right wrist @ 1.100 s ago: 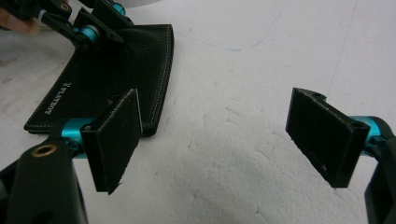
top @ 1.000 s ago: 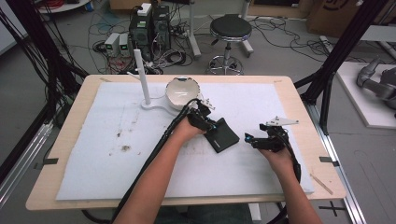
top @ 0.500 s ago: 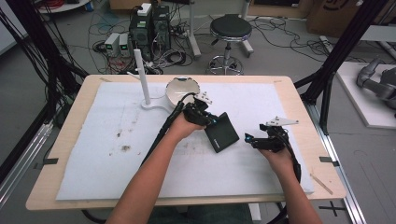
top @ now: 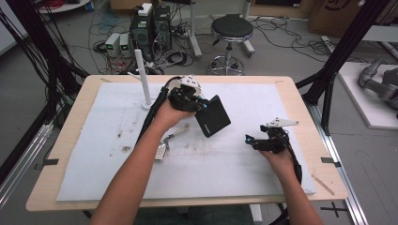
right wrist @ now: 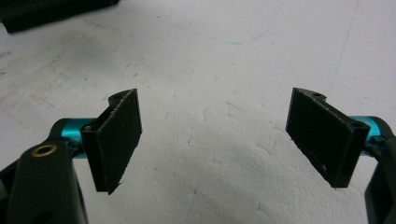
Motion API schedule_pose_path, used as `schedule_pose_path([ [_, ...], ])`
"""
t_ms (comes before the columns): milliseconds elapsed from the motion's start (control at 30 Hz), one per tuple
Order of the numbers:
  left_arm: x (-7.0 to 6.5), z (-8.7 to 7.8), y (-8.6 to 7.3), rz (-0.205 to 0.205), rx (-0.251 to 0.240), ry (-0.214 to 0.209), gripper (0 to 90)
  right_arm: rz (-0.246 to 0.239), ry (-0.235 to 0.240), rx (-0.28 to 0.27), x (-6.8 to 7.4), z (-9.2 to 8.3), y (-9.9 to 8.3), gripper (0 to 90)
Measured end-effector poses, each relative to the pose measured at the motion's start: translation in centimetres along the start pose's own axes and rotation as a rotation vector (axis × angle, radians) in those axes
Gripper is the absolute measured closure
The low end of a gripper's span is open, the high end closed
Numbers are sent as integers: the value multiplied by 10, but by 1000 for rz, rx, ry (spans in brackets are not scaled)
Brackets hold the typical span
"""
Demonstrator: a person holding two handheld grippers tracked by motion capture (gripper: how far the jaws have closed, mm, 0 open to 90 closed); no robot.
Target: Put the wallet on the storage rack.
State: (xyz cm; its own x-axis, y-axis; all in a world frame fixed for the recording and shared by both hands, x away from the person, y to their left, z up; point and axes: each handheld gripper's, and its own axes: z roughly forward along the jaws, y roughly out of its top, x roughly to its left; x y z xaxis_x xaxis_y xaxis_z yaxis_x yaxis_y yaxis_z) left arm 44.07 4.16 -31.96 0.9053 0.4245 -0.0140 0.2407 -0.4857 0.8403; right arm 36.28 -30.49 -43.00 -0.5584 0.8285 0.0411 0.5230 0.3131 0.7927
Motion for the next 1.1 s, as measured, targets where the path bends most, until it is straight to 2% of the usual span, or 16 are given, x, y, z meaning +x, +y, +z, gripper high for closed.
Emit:
schedule_pose_path([
  [167, 7, -18, 11, 10, -21, 35, 814, 0, -1, 2, 1, 0, 0, 186],
  [300, 15, -28, 16, 0, -40, 55, 815, 3, 0, 3, 1, 1, 0, 186],
  [633, 38, -48, 26, -9, -40, 145, 814, 4, 7, 10, 2, 3, -1, 186],
  [867, 55, -69, 33, -22, -52, 213, 814, -6, 6, 18, 3, 4, -2, 186],
  [1100, 69, -79, 31, -41, -45, 268, 813, -1, 11, 24, 2, 5, -2, 186],
])
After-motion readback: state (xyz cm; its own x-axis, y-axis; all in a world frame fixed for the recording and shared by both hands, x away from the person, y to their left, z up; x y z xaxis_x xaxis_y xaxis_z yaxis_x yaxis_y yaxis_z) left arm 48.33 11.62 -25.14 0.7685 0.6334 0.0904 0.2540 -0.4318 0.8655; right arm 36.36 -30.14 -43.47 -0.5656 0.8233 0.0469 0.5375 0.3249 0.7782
